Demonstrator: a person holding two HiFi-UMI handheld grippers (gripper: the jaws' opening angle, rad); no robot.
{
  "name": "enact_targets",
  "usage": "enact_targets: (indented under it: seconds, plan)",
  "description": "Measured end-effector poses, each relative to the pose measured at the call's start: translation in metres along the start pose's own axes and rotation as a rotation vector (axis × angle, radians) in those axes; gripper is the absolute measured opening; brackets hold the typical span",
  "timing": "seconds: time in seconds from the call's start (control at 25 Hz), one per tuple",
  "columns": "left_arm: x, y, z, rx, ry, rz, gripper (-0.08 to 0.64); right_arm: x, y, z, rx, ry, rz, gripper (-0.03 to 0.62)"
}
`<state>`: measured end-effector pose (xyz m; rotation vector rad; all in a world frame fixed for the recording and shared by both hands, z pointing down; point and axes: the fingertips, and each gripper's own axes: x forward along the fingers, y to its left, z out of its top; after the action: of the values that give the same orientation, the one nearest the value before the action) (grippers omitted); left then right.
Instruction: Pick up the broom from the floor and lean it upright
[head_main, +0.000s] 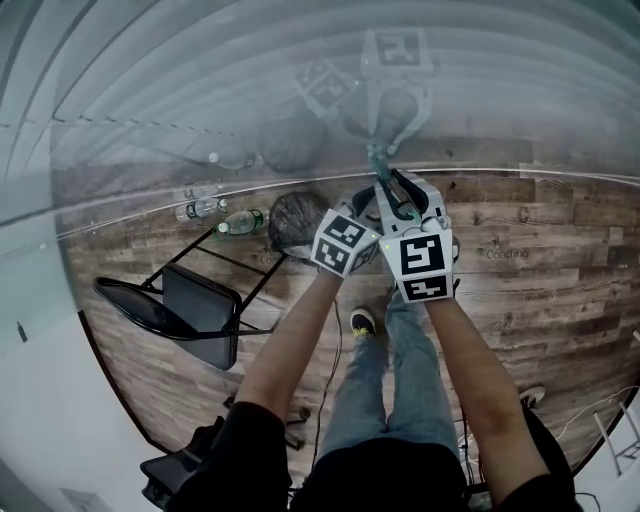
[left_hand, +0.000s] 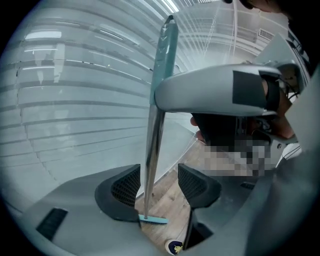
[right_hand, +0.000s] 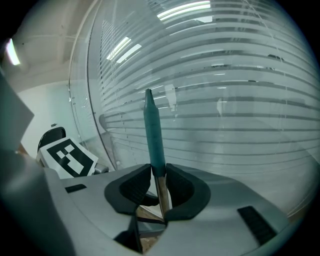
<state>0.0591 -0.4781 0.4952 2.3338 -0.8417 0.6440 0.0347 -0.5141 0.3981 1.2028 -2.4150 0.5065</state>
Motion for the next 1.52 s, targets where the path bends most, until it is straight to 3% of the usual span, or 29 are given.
enact_targets:
  seconds: [0.76, 1.0, 1.2, 1.32, 1.4, 1.48, 1.52]
  plan:
    - [-0.015, -0.002, 0.011, -0.001, -0.039, 0.047, 0.252, -0.039, -0.005, 0.008, -0.024, -0.038, -0.017, 0.106]
    - [-0.045, -0.002, 0.024, -0.066, -0.102, 0.089, 0.252, -0.084, -0.007, 0.016, -0.054, -0.041, -0.047, 0.106]
    - [-0.102, -0.012, 0.031, -0.110, -0.201, 0.146, 0.252, -0.145, -0.008, 0.026, -0.075, -0.054, -0.084, 0.106]
    - [-0.159, -0.043, 0.044, -0.128, -0.306, 0.115, 0.248, -0.191, 0.003, 0.035, -0.120, -0.057, -0.087, 0.106]
    - [-0.207, -0.076, 0.054, -0.116, -0.371, 0.092, 0.184, -0.227, 0.016, 0.045, -0.154, -0.061, -0.092, 0.106]
    - [-0.259, -0.105, 0.068, -0.091, -0.426, 0.098, 0.046, -0.262, 0.032, 0.060, -0.169, -0.080, -0.100, 0.106]
    - [-0.287, -0.116, 0.075, -0.089, -0.458, 0.110, 0.034, -0.278, 0.042, 0.070, -0.178, -0.096, -0.096, 0.106]
